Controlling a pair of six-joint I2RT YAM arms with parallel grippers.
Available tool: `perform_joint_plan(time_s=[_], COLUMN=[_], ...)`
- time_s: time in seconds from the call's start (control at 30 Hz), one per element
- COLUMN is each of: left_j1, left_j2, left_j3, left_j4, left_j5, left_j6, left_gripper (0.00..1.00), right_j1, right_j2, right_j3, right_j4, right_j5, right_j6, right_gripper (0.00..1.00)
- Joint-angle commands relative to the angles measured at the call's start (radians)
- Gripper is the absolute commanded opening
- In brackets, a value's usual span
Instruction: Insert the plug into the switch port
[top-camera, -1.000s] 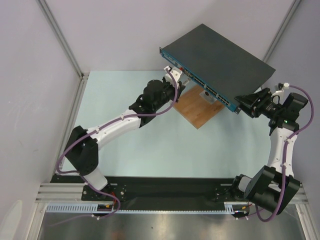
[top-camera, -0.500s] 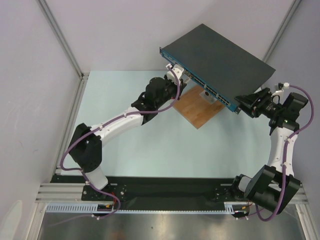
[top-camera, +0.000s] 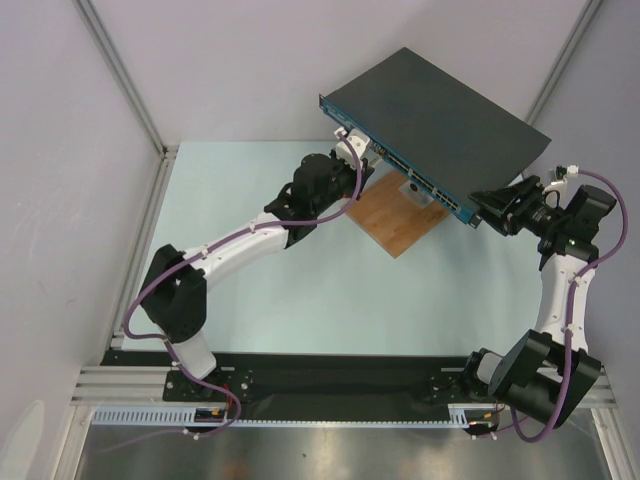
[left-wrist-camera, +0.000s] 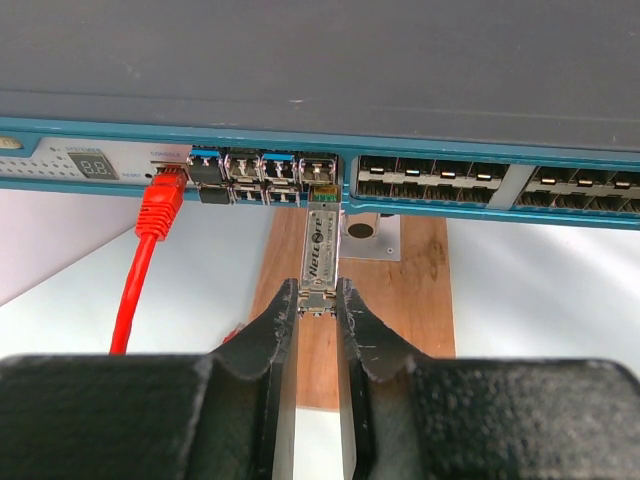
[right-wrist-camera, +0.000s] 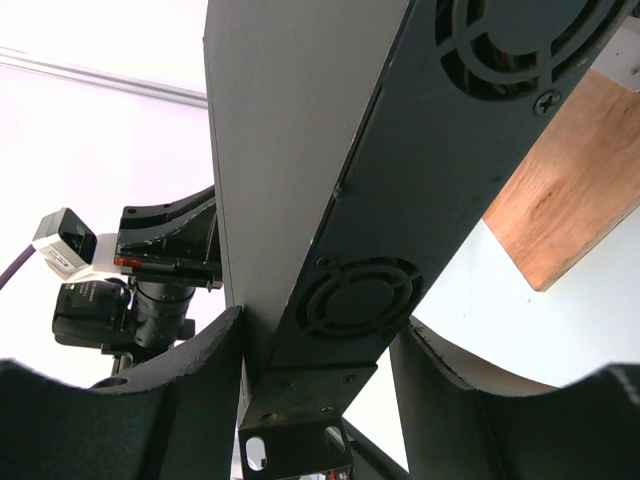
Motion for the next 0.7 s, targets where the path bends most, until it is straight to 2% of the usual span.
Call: perform_joint_plan(time_s=[0.0, 0.67], left_j1=[0.007, 0.044], left_j2=[0.005, 0.033], left_j3=[0.046, 0.113], left_j4=[0.042, -0.001], left_j5=[0.023, 0.011], left_j6=[0.009, 0.038], left_gripper=[0.0, 0.0], right_j1=[0.01, 0.01], right_j2=[0.011, 0.014], right_j3=[0.022, 0.031], right_j4=[0.042, 0.038], right_j5=[0.017, 0.013], right_j6=[-0.109, -0.116], right_gripper=[0.0, 0.0])
